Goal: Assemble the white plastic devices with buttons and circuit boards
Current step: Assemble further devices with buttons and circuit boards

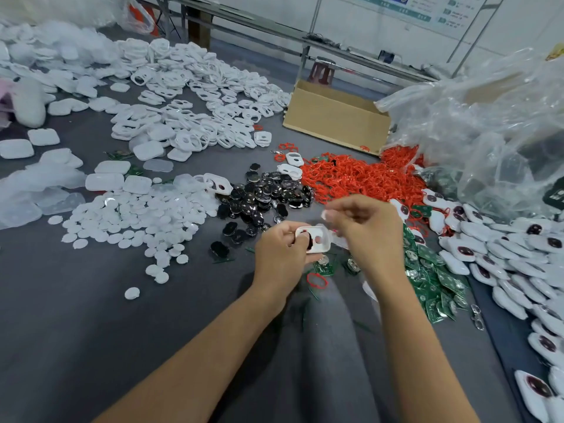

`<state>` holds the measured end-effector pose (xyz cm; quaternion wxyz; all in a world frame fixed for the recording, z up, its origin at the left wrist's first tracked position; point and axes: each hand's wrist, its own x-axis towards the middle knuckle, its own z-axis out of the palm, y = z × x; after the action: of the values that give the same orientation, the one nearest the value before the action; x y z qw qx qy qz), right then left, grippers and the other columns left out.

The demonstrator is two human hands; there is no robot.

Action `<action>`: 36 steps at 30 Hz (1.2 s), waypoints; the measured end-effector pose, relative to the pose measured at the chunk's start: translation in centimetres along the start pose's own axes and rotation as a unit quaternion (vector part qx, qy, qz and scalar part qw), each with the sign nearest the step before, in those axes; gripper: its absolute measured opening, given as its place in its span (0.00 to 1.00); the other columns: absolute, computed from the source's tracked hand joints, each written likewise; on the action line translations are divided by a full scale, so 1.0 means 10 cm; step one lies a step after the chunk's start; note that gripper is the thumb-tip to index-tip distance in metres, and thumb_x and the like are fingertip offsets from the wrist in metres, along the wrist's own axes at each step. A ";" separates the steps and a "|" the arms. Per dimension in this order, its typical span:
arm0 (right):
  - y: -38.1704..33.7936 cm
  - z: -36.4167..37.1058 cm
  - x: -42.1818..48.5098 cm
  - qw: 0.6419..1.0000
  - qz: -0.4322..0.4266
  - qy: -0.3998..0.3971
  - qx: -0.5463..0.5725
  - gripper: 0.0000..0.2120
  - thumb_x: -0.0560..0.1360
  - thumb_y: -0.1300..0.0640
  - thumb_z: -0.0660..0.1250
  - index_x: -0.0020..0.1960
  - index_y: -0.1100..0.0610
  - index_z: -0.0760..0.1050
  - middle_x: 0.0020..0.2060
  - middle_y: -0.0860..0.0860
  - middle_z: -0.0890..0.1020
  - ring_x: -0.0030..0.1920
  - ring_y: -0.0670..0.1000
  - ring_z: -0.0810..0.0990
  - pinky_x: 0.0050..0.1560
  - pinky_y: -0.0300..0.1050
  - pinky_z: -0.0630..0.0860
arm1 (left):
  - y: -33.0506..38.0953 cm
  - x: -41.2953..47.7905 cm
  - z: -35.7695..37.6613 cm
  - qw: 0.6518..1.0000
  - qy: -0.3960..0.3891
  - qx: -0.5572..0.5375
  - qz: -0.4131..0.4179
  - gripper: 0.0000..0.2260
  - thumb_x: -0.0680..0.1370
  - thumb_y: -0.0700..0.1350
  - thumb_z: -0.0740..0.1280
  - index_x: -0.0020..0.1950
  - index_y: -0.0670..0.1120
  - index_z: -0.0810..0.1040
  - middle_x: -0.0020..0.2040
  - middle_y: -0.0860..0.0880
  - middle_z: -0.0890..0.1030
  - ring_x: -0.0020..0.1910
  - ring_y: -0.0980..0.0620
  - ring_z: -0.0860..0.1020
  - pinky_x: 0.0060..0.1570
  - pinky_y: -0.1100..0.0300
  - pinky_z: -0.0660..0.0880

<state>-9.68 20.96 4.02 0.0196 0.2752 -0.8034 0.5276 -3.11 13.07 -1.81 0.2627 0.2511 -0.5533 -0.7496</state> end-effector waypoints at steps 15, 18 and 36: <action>0.35 0.09 -0.12 0.997 0.014 0.016 -0.079 0.07 0.67 0.62 0.74 0.36 0.50 0.82 0.34 0.45 0.80 0.30 0.37 0.76 0.34 0.29 0.68 | -0.03 0.00 -0.01 0.999 0.006 0.024 0.022 0.13 0.78 0.31 0.62 0.43 0.47 0.81 0.41 0.45 0.85 0.40 0.49 0.84 0.40 0.61 0.82; 0.36 0.15 -0.15 0.996 0.023 0.038 -0.078 0.04 0.67 0.62 0.73 0.37 0.54 0.83 0.32 0.46 0.81 0.28 0.39 0.75 0.34 0.30 0.67 | -0.03 -0.01 0.00 1.000 0.005 0.011 0.016 0.11 0.77 0.31 0.61 0.46 0.43 0.81 0.43 0.43 0.85 0.40 0.49 0.84 0.40 0.60 0.82; 0.43 0.28 -0.23 0.998 0.017 0.053 0.027 0.07 0.68 0.66 0.70 0.34 0.56 0.78 0.29 0.49 0.79 0.29 0.46 0.74 0.32 0.39 0.69 | 0.02 -0.03 -0.03 0.999 -0.001 -0.051 -0.011 0.06 0.75 0.32 0.68 0.51 0.36 0.80 0.44 0.42 0.85 0.40 0.50 0.83 0.42 0.61 0.81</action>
<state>-8.96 20.77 -1.54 0.0458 0.2336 -0.7912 0.5633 -2.67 13.05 -1.67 0.2659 0.2430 -0.5120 -0.7798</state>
